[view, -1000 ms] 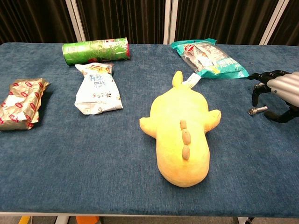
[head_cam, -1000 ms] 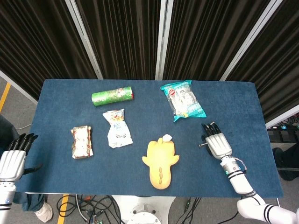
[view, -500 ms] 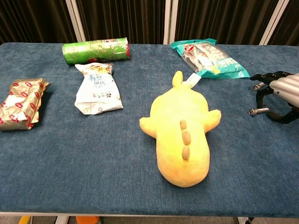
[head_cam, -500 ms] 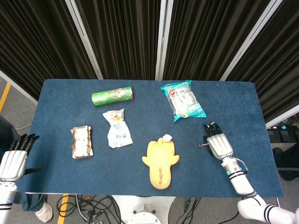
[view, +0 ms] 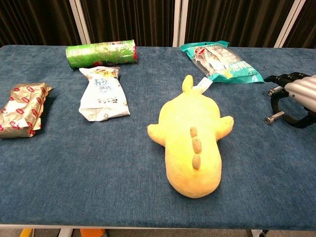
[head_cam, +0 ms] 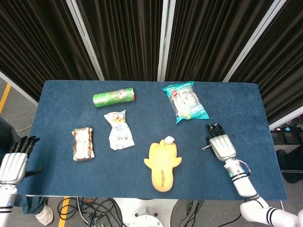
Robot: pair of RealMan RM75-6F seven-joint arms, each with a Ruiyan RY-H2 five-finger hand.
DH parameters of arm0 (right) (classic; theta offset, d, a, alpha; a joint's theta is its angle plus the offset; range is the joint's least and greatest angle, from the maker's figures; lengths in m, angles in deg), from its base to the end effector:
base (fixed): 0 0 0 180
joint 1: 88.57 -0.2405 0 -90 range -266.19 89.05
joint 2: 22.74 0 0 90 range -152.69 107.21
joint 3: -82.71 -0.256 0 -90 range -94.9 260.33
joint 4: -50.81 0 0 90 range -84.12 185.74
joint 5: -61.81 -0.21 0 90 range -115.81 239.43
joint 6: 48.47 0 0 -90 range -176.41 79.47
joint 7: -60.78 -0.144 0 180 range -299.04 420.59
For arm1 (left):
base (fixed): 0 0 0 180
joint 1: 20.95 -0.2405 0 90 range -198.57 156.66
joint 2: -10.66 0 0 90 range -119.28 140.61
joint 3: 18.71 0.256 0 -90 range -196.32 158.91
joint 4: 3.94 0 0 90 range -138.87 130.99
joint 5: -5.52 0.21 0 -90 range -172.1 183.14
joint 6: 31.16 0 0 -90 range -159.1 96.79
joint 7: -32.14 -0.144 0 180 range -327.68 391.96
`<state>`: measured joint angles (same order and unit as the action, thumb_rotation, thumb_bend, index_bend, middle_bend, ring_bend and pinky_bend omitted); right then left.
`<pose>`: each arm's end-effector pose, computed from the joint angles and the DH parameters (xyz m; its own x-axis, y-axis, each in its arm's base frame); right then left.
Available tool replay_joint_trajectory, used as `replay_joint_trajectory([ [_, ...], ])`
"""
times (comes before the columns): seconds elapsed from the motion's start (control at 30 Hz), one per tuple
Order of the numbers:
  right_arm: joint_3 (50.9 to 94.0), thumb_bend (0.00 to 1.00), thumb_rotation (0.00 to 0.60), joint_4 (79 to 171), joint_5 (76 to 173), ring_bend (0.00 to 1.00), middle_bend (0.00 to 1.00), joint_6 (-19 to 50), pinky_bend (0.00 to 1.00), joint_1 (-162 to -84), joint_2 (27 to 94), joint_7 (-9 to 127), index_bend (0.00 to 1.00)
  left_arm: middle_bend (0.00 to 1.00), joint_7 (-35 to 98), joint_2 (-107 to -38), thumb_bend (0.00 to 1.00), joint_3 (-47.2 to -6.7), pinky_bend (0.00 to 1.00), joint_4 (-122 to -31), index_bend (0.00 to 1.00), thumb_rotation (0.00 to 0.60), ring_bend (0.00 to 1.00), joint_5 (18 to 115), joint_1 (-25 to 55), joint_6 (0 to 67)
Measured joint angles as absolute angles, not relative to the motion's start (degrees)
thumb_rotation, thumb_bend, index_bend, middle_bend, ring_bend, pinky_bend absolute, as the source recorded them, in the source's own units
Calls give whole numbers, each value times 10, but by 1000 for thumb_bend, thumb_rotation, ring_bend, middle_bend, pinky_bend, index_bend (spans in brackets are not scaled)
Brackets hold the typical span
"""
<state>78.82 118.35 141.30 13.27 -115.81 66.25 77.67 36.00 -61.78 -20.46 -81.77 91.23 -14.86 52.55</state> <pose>-0.2801 -0.3031 0.0081 0.6704 -0.1607 0.7244 -0.7339 -0.2875 0.6154 -0.3461 0.1871 0.1312 0.4327 0.0281 0.9011 0.9016 -0.0093 -0.4326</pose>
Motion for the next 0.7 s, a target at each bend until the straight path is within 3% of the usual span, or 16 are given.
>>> replay_joint_trajectory([
  [0.7,783,380,600,1223,1437,0,16,179,0,-1151,635,780,564,119,361,-616,0,-207,171,-821,143,600,51,913,-149,528],
])
